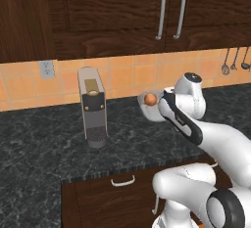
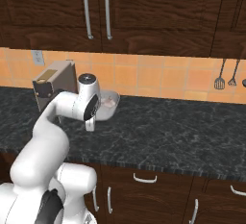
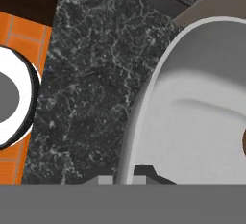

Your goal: Take the meat container that has the fish and place it on the second highest rack of the freezer. Then take the vegetable container that has the garlic and onion and place it on the highest rack of the freezer.

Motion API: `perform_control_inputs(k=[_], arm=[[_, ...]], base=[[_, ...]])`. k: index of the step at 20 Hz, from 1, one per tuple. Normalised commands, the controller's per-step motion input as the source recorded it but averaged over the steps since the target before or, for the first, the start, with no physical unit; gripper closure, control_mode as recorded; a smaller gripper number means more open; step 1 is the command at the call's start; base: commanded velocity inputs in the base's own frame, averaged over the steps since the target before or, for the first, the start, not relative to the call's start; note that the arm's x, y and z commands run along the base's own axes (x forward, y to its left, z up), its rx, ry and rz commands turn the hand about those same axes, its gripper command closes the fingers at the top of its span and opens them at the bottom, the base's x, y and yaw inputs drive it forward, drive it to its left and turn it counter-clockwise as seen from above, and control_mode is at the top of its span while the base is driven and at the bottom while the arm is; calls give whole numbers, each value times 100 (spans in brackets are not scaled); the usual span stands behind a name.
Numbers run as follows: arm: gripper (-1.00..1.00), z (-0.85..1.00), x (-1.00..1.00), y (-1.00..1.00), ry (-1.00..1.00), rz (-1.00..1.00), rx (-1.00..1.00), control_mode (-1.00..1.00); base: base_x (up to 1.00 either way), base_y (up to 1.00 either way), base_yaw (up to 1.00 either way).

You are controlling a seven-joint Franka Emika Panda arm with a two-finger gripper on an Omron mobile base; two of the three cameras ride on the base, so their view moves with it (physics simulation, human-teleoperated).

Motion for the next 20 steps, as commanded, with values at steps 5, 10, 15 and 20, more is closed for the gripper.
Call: perform_control_inputs(k=[5, 10, 15, 20], arm=[[100, 17, -44, 11, 0, 1, 0, -100], [100, 9, -48, 5, 0, 5, 0, -100], [100, 6, -35, 0, 0, 12, -1, -100], [100, 14, -9, 0, 0, 3, 0, -100]], base=[[0, 0, 0], [0, 0, 0], [0, 0, 0], [0, 0, 0]])
